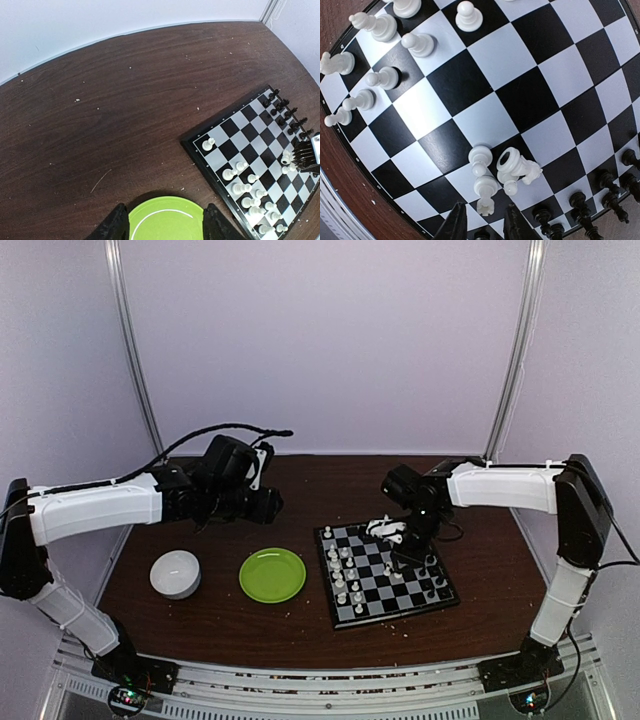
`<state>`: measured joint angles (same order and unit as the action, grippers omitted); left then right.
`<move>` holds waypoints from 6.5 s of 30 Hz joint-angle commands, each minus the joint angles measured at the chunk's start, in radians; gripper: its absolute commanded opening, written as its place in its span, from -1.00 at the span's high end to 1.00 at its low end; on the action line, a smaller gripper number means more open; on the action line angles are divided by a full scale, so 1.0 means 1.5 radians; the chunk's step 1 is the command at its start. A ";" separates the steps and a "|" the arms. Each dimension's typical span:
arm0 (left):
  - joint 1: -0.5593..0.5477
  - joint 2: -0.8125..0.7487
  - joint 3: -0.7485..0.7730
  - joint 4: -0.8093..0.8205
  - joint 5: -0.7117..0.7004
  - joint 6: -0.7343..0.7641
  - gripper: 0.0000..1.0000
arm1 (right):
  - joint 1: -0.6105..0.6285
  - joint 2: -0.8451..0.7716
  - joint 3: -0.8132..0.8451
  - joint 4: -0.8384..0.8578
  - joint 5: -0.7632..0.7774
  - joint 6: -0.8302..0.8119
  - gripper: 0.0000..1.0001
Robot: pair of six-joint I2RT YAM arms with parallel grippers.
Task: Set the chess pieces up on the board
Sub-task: Pick up the rook from the chessboard, then place the rook at h1, then pick up the pawn from the chessboard.
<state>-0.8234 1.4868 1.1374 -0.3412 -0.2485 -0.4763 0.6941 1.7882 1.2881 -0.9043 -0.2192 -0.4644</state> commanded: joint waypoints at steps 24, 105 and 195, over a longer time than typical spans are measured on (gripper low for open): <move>0.004 0.007 0.010 0.017 0.013 -0.015 -0.01 | 0.003 0.024 -0.006 -0.018 -0.016 0.004 0.79; 0.004 -0.045 -0.052 0.026 -0.014 -0.036 -0.02 | 0.253 0.179 0.233 -0.121 -0.028 -0.010 0.84; 0.003 -0.004 0.000 0.017 0.027 -0.021 -0.02 | -0.025 0.052 0.118 -0.065 -0.001 -0.002 0.45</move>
<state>-0.8234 1.4750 1.1072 -0.3408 -0.2192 -0.5217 0.6567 1.8359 1.4696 -1.0237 -0.2230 -0.4862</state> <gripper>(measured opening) 0.509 0.277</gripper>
